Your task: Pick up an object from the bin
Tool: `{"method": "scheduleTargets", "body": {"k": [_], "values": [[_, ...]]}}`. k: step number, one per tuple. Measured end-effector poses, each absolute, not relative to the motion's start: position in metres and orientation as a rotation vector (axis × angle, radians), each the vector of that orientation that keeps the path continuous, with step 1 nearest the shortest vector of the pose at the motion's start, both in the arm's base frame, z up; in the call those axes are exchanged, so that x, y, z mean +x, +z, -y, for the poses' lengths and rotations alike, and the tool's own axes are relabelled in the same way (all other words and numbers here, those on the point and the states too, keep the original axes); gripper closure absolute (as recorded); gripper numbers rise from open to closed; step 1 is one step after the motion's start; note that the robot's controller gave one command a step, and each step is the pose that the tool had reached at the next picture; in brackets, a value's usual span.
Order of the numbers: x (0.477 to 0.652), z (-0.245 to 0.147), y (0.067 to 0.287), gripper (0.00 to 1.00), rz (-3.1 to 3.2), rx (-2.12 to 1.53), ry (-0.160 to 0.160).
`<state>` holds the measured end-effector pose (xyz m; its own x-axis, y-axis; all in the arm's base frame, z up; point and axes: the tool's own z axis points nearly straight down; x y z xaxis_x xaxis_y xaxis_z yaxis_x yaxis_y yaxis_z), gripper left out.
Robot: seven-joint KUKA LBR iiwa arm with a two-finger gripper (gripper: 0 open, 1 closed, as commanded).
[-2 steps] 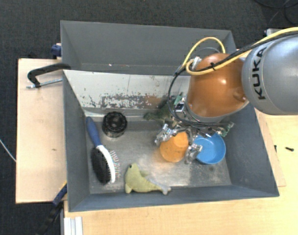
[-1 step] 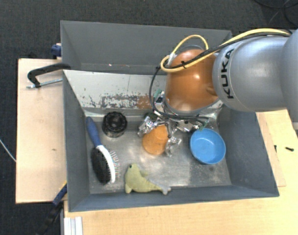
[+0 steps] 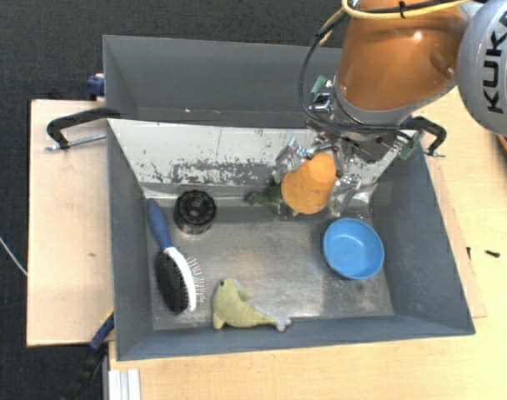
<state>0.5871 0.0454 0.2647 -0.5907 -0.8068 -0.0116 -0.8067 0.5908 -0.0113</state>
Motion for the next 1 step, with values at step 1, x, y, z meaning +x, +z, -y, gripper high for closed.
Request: {"method": "scheduleTargets", "body": {"k": [1], "values": [[0.5753, -0.0450, 0.1118, 1.00, -2.717, -1.587, 0.008]]}}
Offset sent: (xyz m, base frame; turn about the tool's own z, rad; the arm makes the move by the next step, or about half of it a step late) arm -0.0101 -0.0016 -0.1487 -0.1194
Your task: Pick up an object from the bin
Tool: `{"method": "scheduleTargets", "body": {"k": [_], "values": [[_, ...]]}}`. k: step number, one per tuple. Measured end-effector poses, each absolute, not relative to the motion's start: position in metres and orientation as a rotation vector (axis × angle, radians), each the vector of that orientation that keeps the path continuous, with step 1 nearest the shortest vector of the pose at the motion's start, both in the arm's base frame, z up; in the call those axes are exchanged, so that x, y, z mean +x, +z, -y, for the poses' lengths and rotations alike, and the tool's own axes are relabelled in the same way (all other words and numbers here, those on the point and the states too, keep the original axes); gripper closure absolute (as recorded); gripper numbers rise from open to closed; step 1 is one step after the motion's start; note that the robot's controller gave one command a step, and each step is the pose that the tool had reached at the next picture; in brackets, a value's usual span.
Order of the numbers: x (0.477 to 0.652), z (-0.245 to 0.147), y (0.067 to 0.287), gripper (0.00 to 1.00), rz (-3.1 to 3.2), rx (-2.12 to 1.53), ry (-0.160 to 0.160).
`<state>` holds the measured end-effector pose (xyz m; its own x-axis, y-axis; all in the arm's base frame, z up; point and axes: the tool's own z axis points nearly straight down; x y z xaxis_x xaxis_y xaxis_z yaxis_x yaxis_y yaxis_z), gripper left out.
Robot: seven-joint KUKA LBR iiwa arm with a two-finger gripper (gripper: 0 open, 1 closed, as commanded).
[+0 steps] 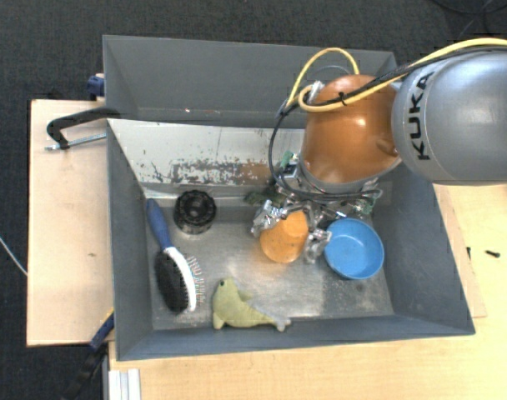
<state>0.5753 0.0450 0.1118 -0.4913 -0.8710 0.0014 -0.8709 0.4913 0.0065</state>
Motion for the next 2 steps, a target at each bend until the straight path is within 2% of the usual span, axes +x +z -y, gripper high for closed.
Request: {"method": "scheduleTargets", "body": {"k": [1, 2], "values": [[0.592, -0.083, 0.074, 1.00, 2.630, 1.722, 0.004], [0.587, -0.083, 0.238, 1.00, 2.424, 2.019, 0.008]]}}
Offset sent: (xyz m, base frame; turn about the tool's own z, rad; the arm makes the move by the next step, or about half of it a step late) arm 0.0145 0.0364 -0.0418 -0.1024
